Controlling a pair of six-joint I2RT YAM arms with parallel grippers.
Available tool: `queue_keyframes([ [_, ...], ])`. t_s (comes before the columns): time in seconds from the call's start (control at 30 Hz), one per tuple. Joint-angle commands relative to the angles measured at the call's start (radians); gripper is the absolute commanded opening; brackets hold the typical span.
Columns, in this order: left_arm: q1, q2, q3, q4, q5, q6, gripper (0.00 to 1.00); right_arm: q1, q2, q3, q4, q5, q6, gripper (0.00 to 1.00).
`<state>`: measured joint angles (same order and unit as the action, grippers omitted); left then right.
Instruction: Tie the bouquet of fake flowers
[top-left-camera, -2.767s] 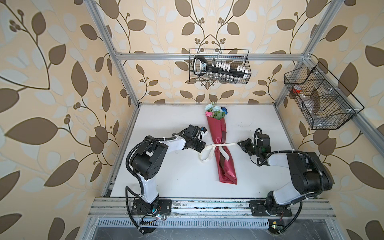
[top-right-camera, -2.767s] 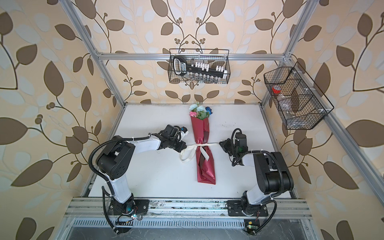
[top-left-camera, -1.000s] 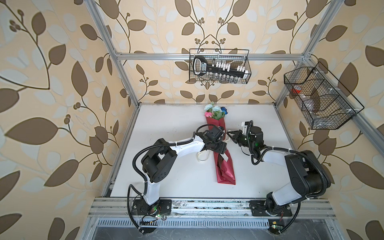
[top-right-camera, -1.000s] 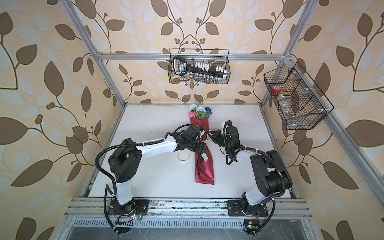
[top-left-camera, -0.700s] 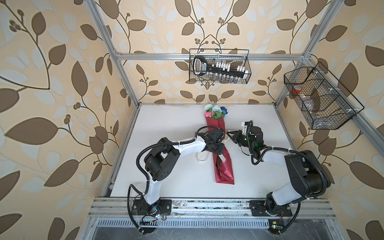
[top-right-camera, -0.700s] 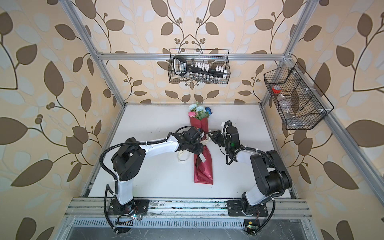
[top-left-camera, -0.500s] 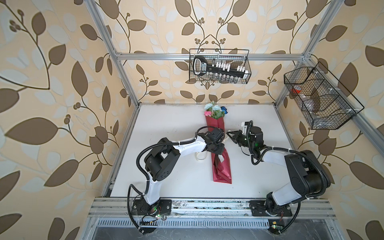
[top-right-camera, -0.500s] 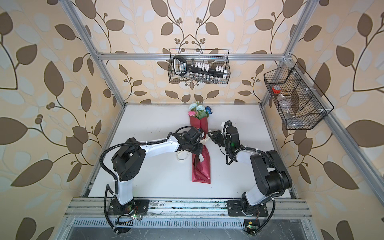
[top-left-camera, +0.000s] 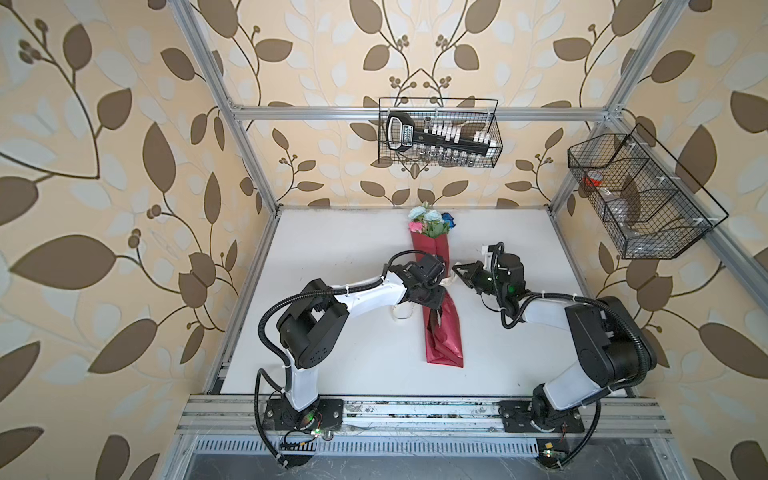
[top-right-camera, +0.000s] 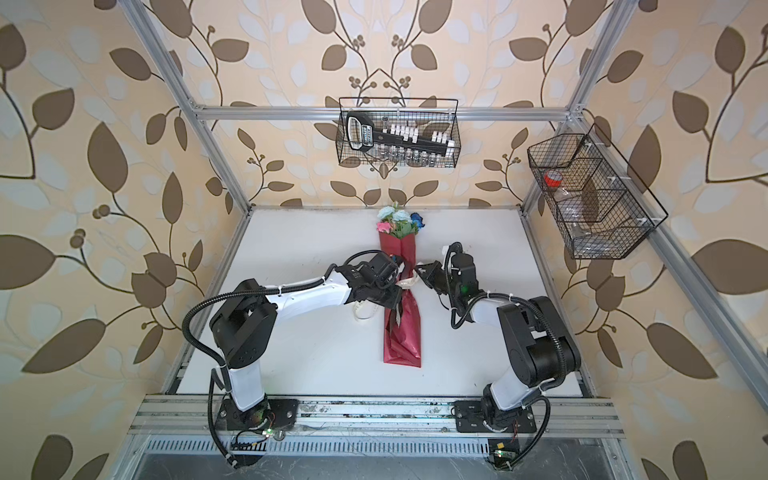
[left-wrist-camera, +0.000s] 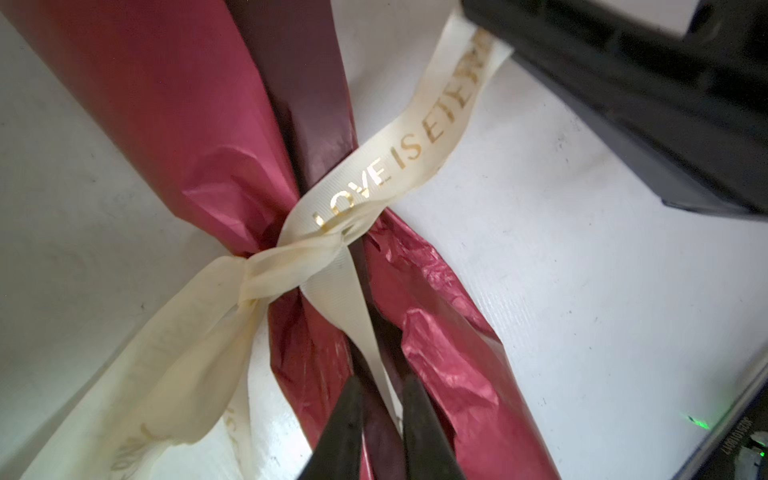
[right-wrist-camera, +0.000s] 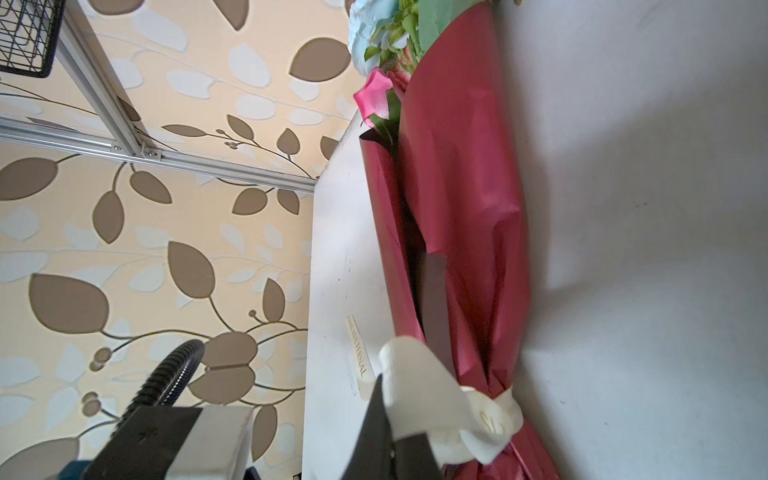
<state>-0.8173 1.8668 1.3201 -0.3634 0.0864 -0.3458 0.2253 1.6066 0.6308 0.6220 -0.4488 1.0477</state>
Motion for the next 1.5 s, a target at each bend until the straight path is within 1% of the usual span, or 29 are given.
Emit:
queue_keyframes([
  [0.0, 0.001, -0.041, -0.003, -0.023, -0.033, 0.012, 0.05, 0.006, 0.016, 0.030, 0.016, 0.001, 0.006, 0.00],
  [0.1, 0.001, -0.030, 0.006, -0.033, -0.044, 0.016, 0.05, 0.006, 0.018, 0.032, 0.016, -0.002, 0.007, 0.00],
  [0.13, 0.001, -0.028, 0.008, -0.035, -0.043, 0.016, 0.09, 0.006, 0.018, 0.033, 0.015, -0.004, 0.006, 0.00],
  [0.17, 0.001, -0.026, 0.010, -0.034, -0.039, 0.014, 0.20, 0.006, 0.019, 0.034, 0.015, -0.006, 0.005, 0.00],
  [0.2, 0.001, -0.024, 0.010, -0.031, -0.033, 0.013, 0.26, 0.006, 0.019, 0.035, 0.013, -0.006, 0.005, 0.00],
  [0.27, 0.001, -0.018, 0.016, -0.030, -0.030, 0.009, 0.29, 0.006, 0.016, 0.035, 0.014, -0.006, 0.003, 0.00],
  [0.37, 0.001, -0.003, 0.024, -0.030, -0.028, 0.005, 0.29, 0.006, 0.015, 0.032, 0.013, -0.006, 0.005, 0.00],
  [0.43, 0.001, 0.008, 0.028, -0.028, -0.029, 0.004, 0.27, 0.006, 0.016, 0.032, 0.014, -0.006, 0.005, 0.00],
  [0.47, 0.001, 0.013, 0.031, -0.030, -0.028, 0.004, 0.24, 0.006, 0.015, 0.033, 0.014, -0.006, 0.005, 0.00],
  [0.53, 0.001, 0.024, 0.035, -0.030, -0.029, 0.004, 0.17, 0.006, 0.019, 0.033, 0.014, -0.007, 0.003, 0.00],
  [0.57, 0.001, 0.026, 0.038, -0.032, -0.028, 0.004, 0.12, 0.006, 0.018, 0.032, 0.014, -0.006, 0.003, 0.00],
  [0.6, 0.001, 0.028, 0.039, -0.031, -0.024, 0.006, 0.03, 0.006, 0.019, 0.033, 0.013, -0.006, 0.003, 0.00],
  [0.63, 0.001, 0.026, 0.040, -0.033, -0.021, 0.007, 0.00, 0.006, 0.020, 0.032, 0.014, -0.006, 0.003, 0.00],
  [0.83, 0.001, -0.055, -0.002, -0.021, 0.010, 0.027, 0.00, 0.006, 0.029, 0.039, 0.017, 0.003, 0.003, 0.00],
  [1.07, 0.000, -0.161, -0.073, -0.008, 0.124, 0.013, 0.00, 0.006, 0.058, 0.053, 0.025, 0.015, 0.001, 0.00],
  [1.17, -0.002, -0.187, -0.094, -0.018, 0.145, 0.007, 0.00, 0.006, 0.065, 0.060, 0.025, 0.019, 0.000, 0.00],
  [1.33, -0.002, -0.234, -0.145, -0.018, 0.181, -0.027, 0.00, 0.006, 0.076, 0.074, 0.025, 0.025, 0.005, 0.00],
  [1.47, -0.009, -0.261, -0.199, -0.002, 0.236, -0.063, 0.00, 0.008, 0.083, 0.085, 0.028, 0.026, 0.010, 0.00],
])
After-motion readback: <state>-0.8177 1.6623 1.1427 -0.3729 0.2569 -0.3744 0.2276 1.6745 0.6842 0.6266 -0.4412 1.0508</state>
